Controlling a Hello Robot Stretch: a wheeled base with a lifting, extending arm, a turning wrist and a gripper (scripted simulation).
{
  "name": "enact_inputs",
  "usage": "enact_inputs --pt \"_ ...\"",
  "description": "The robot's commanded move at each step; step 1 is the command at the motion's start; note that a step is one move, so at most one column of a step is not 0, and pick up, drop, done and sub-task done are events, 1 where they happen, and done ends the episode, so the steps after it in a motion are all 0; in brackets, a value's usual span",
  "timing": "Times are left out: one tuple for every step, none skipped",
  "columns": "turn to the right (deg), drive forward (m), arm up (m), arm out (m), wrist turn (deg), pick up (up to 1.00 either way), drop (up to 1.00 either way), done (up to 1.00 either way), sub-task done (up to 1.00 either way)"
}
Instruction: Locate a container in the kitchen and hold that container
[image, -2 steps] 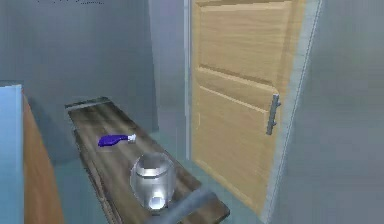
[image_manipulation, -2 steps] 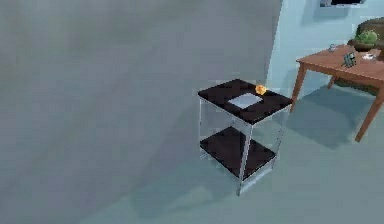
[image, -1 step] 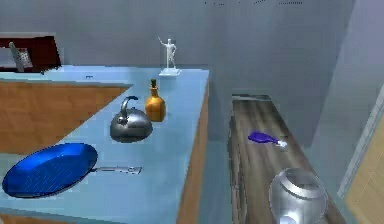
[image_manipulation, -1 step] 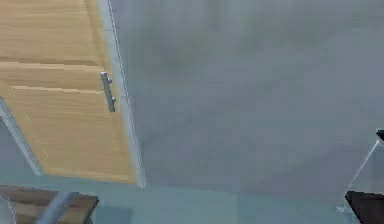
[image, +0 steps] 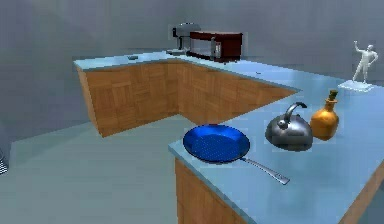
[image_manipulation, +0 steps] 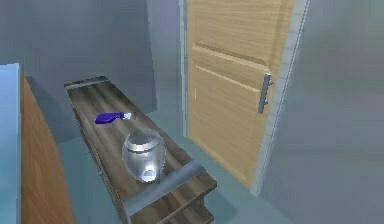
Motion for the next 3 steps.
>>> enact_inputs --pt "-9.0 0.0 0.0 0.0 0.0 0.0 0.0 0.0 0.0" --pt "0.0 0.0 0.5 0.0 0.0 0.0 0.0 0.0 0.0" --pt "0.0 0.0 0.36 0.0 0.0 0.0 0.0 0.0 0.0"
